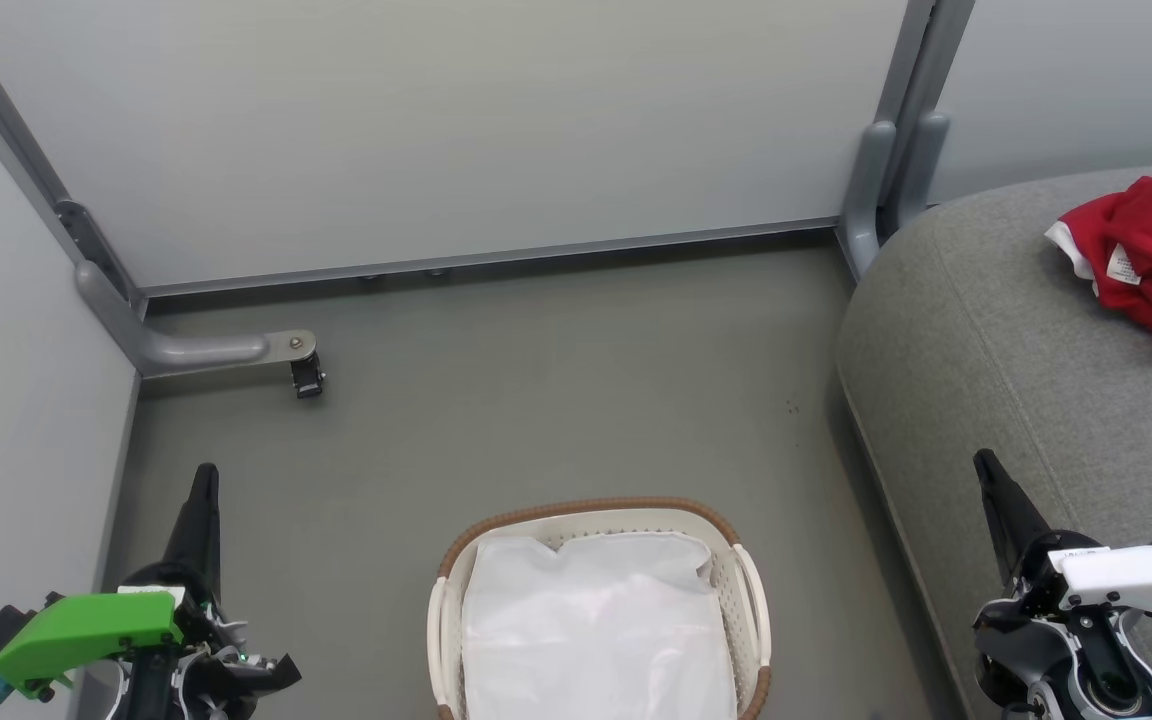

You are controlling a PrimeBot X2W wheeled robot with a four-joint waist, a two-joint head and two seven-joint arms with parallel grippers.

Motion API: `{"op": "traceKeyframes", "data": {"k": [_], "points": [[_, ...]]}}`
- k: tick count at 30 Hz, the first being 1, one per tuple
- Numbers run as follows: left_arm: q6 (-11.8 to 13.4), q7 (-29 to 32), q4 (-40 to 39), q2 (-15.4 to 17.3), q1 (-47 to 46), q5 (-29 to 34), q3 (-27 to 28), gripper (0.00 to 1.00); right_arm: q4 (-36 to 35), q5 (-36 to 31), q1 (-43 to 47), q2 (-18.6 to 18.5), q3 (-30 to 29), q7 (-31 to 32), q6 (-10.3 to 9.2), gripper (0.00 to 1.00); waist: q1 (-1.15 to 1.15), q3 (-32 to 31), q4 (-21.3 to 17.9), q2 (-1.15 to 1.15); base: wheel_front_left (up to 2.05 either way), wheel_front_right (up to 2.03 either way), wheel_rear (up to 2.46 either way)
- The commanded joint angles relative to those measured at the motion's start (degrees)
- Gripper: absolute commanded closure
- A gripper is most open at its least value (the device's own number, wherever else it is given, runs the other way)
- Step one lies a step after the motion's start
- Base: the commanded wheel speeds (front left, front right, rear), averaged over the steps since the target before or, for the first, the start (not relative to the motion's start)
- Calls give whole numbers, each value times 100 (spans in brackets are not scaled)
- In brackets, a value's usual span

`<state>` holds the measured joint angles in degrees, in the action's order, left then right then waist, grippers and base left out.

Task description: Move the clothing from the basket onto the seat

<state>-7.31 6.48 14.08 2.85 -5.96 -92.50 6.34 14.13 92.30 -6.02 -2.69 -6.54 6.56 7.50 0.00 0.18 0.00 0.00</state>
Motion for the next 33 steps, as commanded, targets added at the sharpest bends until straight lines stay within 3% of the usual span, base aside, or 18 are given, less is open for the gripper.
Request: {"op": "traceKeyframes", "data": {"k": [1,33], "points": [[-35,8,-9,33,-54,-7,21,100,-27,21,-37,-36,-9,14,-2,100,0,0,0,0,0,0,0],[-34,19,-9,23,-56,5,27,100,-27,22,-36,-36,-8,14,-2,100,0,0,0,0,0,0,0]]}}
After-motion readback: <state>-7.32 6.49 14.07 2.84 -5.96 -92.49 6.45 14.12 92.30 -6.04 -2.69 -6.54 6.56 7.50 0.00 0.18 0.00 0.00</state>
